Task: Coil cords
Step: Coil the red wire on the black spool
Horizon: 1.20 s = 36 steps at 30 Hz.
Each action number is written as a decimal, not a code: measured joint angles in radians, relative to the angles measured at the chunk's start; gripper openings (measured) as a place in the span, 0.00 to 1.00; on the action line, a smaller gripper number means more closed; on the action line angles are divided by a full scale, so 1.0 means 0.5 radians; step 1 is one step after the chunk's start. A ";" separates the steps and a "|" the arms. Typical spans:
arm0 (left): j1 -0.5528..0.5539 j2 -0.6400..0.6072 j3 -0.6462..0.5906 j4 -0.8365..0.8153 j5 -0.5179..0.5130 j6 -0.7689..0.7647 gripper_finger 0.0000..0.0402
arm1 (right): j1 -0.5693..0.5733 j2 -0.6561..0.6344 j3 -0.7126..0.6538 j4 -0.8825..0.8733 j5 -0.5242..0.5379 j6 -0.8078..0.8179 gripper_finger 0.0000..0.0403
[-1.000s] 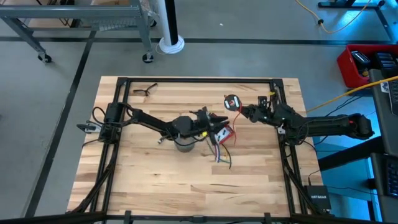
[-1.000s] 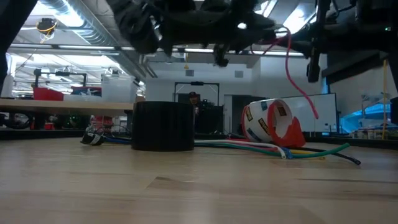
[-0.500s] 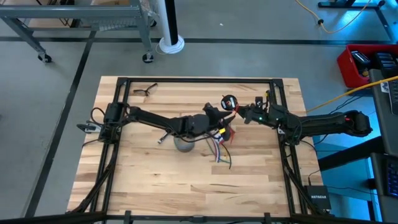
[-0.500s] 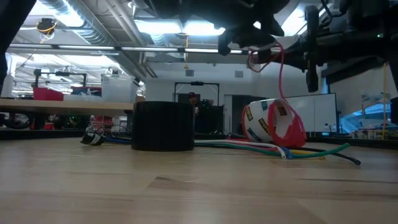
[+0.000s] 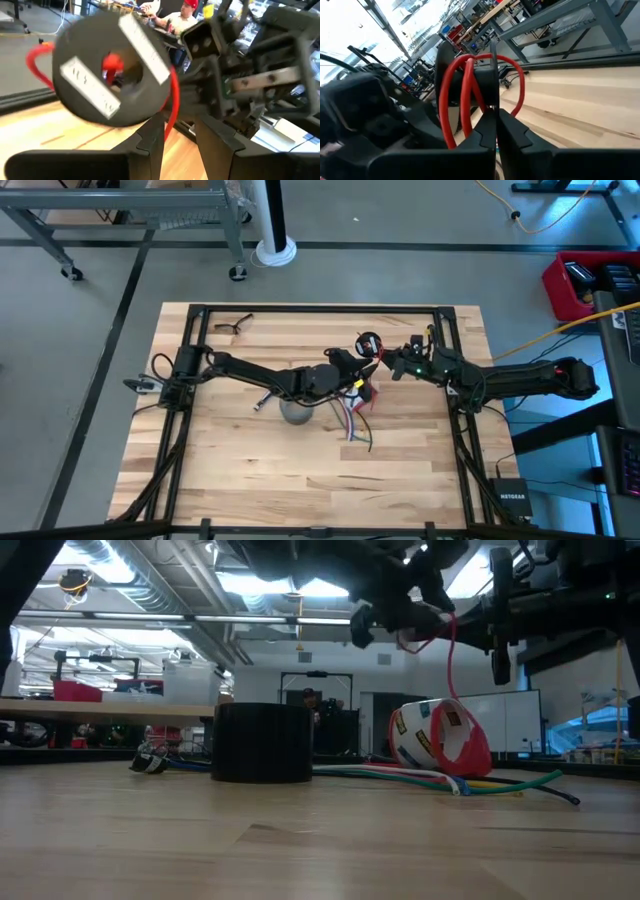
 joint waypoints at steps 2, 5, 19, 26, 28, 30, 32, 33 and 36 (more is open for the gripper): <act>-0.001 0.022 0.000 0.004 0.000 -0.028 0.25 | 0.000 0.000 0.019 0.002 -0.014 0.000 0.01; -0.001 0.037 0.000 0.006 0.000 -0.072 0.25 | 0.000 0.000 0.036 0.006 -0.018 -0.001 0.01; 0.011 0.036 0.000 0.076 -0.044 0.027 0.25 | 0.000 -0.001 0.045 0.010 -0.029 0.122 0.01; 0.011 0.036 0.000 0.138 -0.044 0.037 0.25 | 0.001 0.064 0.046 0.141 -0.030 0.159 0.01; 0.015 0.036 0.000 0.133 -0.044 0.037 0.25 | 0.002 0.112 0.046 0.209 -0.032 0.165 0.01; 0.017 0.041 0.000 0.126 -0.044 0.037 0.25 | 0.025 0.164 0.046 0.255 -0.031 0.169 0.01; 0.018 0.049 0.000 0.146 -0.043 0.037 0.25 | 0.068 0.213 0.046 0.298 0.013 0.169 0.01; 0.018 0.051 0.000 0.149 -0.046 0.037 0.25 | 0.089 0.236 0.046 0.322 0.041 0.168 0.01; 0.016 0.063 0.000 0.149 -0.051 0.036 0.25 | 0.146 0.276 0.046 0.352 0.122 0.159 0.01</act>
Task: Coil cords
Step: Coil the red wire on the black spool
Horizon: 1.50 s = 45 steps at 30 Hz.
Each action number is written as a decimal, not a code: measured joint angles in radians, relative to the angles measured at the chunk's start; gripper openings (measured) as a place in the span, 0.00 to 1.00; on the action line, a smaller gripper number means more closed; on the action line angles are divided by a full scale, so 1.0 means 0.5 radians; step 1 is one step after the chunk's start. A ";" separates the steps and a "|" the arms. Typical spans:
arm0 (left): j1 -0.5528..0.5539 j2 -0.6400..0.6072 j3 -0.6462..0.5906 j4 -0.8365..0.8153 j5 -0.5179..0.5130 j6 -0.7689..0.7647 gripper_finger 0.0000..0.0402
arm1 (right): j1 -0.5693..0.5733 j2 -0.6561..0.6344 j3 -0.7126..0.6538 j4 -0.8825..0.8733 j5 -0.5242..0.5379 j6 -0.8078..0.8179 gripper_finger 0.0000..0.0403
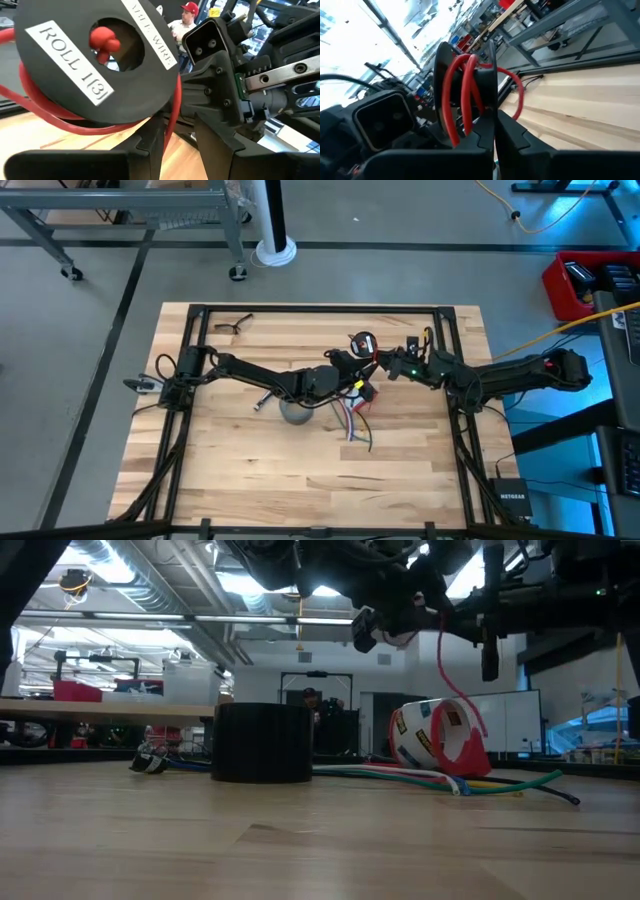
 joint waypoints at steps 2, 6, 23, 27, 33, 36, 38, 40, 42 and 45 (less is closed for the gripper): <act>0.001 0.004 0.000 0.004 0.002 0.000 0.25 | 0.019 0.003 0.000 -0.006 0.054 -0.001 0.01; 0.001 0.004 0.000 0.008 0.005 0.000 0.24 | 0.024 0.000 0.000 0.002 0.057 -0.003 0.01; -0.063 0.004 0.000 0.007 -0.135 0.011 0.01 | 0.024 -0.001 0.000 -0.008 0.040 -0.008 0.01; -0.104 0.004 0.000 0.015 -0.194 0.107 0.01 | 0.025 -0.001 0.000 -0.016 0.039 -0.008 0.01; -0.121 0.003 0.000 0.014 -0.190 0.095 0.00 | 0.025 -0.001 0.001 -0.047 0.040 -0.009 0.01; -0.090 0.002 0.000 0.013 -0.180 0.044 0.00 | 0.025 -0.001 0.001 -0.047 0.020 -0.006 0.01; -0.061 0.002 0.000 0.030 -0.175 0.003 0.00 | 0.025 -0.001 0.001 -0.057 0.007 -0.005 0.01; -0.035 0.002 0.000 0.099 -0.153 -0.029 0.00 | 0.023 -0.001 0.002 -0.064 0.015 0.000 0.01; -0.010 0.002 0.001 0.127 -0.056 -0.049 0.00 | 0.022 -0.005 0.004 -0.073 0.024 0.000 0.01; 0.014 0.001 0.035 0.118 0.022 -0.112 0.00 | 0.024 -0.002 0.003 -0.115 0.022 -0.002 0.01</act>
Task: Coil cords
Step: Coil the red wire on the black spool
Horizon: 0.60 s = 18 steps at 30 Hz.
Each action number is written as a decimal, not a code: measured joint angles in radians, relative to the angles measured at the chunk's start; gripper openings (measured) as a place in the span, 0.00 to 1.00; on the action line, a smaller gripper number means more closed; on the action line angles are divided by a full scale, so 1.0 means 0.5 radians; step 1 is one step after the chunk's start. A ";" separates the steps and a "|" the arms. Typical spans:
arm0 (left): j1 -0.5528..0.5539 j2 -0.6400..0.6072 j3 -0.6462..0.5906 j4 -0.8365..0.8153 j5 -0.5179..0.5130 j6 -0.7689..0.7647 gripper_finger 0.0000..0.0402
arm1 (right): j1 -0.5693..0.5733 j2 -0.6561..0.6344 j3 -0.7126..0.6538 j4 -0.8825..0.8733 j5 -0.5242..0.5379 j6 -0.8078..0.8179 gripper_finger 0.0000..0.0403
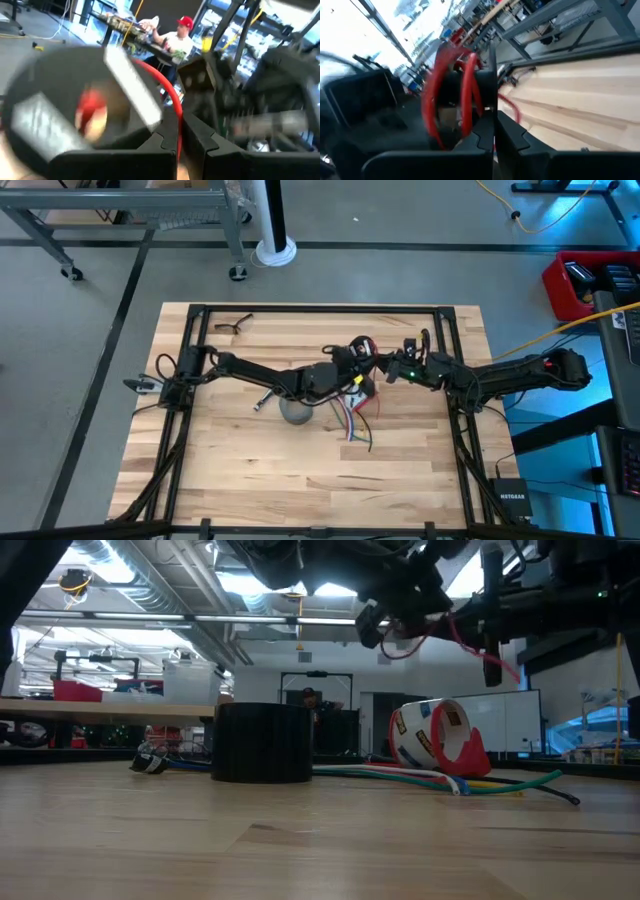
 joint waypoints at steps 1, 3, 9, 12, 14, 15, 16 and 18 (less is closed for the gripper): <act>0.008 -0.003 0.014 0.000 0.017 -0.002 0.00 | 0.001 0.001 -0.001 -0.002 0.000 0.000 0.01; 0.019 -0.007 0.042 0.005 0.031 -0.006 0.00 | 0.001 0.000 -0.001 -0.006 0.000 0.000 0.01; 0.025 -0.007 0.108 -0.009 0.038 0.044 0.00 | 0.001 0.001 -0.001 -0.065 0.001 0.000 0.01; 0.023 -0.007 0.114 -0.011 0.040 0.049 0.00 | 0.000 0.001 -0.001 -0.073 0.001 0.000 0.01; 0.025 -0.007 0.114 -0.036 0.040 0.033 0.00 | 0.000 0.001 -0.001 -0.073 0.001 0.000 0.01; 0.030 -0.007 0.114 -0.050 0.040 0.015 0.00 | 0.001 0.001 -0.001 -0.071 0.001 0.001 0.01; 0.035 -0.007 0.114 -0.066 0.041 -0.008 0.00 | 0.001 0.001 -0.001 -0.070 0.001 0.000 0.01; 0.049 -0.007 0.114 -0.077 0.040 -0.066 0.00 | 0.001 0.001 -0.001 -0.073 0.000 0.001 0.01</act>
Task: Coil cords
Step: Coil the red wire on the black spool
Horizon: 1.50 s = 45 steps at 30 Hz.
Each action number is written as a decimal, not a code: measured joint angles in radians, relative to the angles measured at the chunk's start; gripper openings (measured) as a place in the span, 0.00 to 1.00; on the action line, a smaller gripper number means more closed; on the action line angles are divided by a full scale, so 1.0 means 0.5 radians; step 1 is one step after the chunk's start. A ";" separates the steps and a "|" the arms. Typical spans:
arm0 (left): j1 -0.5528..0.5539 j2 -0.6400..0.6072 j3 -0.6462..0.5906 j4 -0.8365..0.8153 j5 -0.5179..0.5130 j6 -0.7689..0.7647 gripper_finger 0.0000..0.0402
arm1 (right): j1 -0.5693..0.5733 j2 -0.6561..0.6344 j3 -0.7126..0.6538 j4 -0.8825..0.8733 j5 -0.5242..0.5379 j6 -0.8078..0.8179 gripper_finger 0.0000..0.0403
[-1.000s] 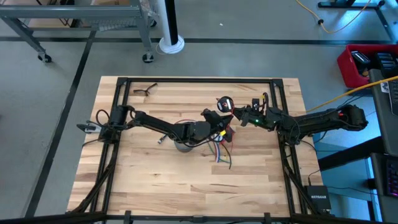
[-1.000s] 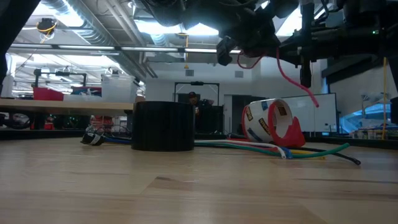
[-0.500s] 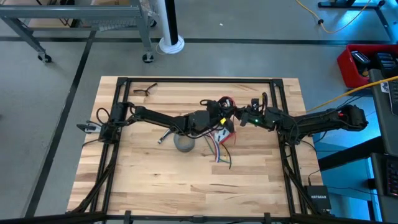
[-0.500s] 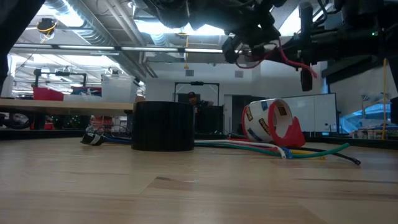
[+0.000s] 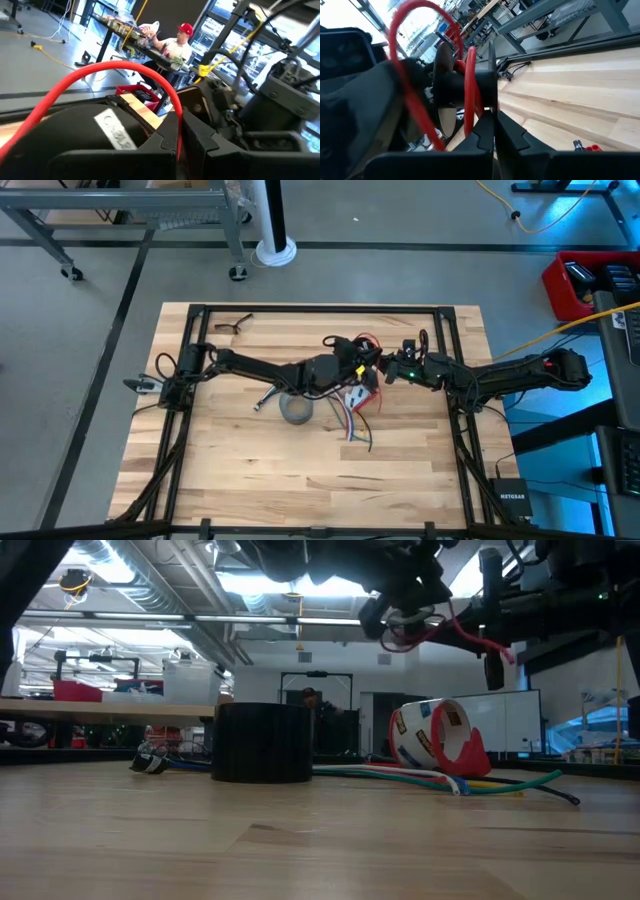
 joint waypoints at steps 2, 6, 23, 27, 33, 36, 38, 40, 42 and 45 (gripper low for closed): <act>0.013 0.000 0.000 -0.003 0.000 -0.039 0.00 | 0.000 0.000 -0.001 -0.007 0.000 0.000 0.01; 0.024 0.000 0.000 0.051 0.066 -0.047 0.00 | -0.001 0.000 -0.001 -0.046 0.000 0.000 0.01; 0.060 0.000 0.000 0.031 0.315 -0.300 0.00 | -0.002 0.000 -0.002 -0.256 -0.044 0.165 0.01; 0.063 0.000 0.000 0.033 0.318 -0.301 0.00 | -0.001 0.000 -0.002 -0.328 -0.053 0.194 0.01; 0.063 0.001 0.000 0.027 0.316 -0.300 0.00 | -0.001 0.000 -0.002 -0.383 -0.051 0.216 0.01; 0.062 0.001 0.000 0.010 0.316 -0.279 0.00 | -0.002 0.000 -0.002 -0.361 -0.047 0.214 0.01; 0.062 0.001 0.000 0.004 0.313 -0.241 0.00 | -0.002 0.000 -0.002 -0.346 -0.040 0.212 0.01; 0.060 0.001 0.000 -0.039 0.277 -0.208 0.00 | -0.002 0.000 -0.002 -0.350 -0.010 0.212 0.01; 0.051 -0.009 0.000 -0.118 0.207 -0.201 0.00 | -0.002 0.000 -0.002 -0.375 0.037 0.212 0.01; 0.043 -0.054 -0.001 -0.284 0.120 -0.164 0.00 | -0.002 0.000 -0.002 -0.392 0.075 0.211 0.01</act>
